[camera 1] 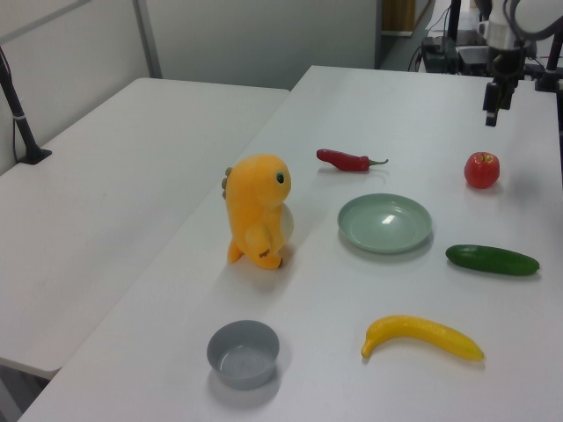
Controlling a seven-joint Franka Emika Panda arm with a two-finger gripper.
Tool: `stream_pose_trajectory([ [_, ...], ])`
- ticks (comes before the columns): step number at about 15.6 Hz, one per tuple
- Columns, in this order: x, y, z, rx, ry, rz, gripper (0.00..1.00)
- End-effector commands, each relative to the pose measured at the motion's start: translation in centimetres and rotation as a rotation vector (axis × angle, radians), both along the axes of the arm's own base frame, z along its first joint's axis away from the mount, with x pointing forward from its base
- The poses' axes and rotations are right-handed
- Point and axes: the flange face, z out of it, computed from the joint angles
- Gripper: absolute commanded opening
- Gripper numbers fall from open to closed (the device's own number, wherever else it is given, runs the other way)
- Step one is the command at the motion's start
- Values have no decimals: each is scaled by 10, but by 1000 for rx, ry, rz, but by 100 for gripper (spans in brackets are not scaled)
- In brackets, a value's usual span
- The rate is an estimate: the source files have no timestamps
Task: Put the red apple in the bowl
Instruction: 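Move the gripper over the red apple and lower toward it, then close the gripper around the red apple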
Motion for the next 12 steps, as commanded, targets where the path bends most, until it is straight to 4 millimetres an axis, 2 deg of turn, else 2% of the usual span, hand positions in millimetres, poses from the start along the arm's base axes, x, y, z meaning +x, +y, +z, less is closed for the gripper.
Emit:
stream_pose_trajectory([
  [1,11,11,-20,-18,5,28,100],
  [7,21,19,-54,3,54,52,100],
  [9,24,28,-62,6,69,74,100],
  [12,24,31,-65,9,78,78,100],
])
